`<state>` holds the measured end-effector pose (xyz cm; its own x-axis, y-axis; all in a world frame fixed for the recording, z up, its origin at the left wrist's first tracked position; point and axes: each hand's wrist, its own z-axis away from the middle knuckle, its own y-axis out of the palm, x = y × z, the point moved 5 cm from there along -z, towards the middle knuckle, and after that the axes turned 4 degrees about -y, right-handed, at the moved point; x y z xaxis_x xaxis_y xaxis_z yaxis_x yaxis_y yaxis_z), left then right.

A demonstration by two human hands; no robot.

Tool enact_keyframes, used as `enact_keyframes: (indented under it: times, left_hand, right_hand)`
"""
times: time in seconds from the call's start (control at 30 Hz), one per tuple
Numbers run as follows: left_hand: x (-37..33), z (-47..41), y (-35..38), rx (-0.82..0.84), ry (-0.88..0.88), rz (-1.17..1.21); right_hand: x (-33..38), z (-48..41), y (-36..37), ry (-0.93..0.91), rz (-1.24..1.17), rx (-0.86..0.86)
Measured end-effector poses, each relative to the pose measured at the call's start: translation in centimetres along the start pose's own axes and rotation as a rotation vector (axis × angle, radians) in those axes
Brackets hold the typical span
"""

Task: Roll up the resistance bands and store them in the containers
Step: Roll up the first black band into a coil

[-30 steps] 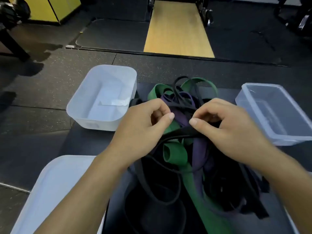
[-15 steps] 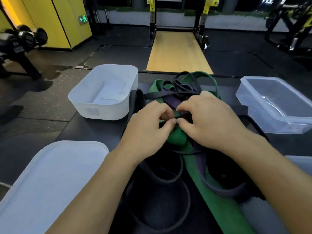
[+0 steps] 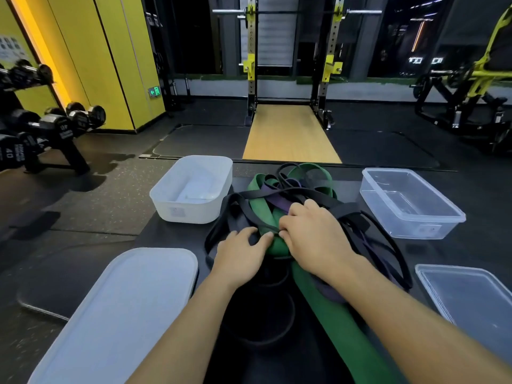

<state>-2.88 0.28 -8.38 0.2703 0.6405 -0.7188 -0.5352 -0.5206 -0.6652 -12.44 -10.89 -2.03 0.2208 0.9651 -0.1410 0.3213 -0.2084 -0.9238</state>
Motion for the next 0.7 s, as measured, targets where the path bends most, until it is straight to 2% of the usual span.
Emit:
enact_keyframes:
  times: [0.07,0.2,0.3,0.4,0.5,0.7]
  left_hand:
    - [0.3,0.2,-0.2,-0.012,0.030,0.011]
    - [0.3,1.4,-1.4,0.007,0.088,0.065]
    - [0.7,1.4,-2.3,-0.104,0.129,0.019]
    - [1.7,0.5,-2.9,-0.278,0.163,-0.066]
    - [2.1,0.1,-3.0,-0.338,0.136,-0.131]
    - [2.3,-0.6,-2.0,-0.138,0.013,-0.259]
  right_hand:
    - [0.4,0.2,0.4,-0.005,-0.073,-0.074]
    - [0.7,0.6,0.1,0.082,-0.366,-0.205]
    - [0.5,0.5,0.3,0.107,-0.460,-0.200]
    - [0.3,0.5,0.9,0.121,-0.445,-0.087]
    - [0.2,0.6,0.9,0.159,-0.357,-0.033]
    - [-2.7,1.1,-0.4,0.332,-0.069,-0.070]
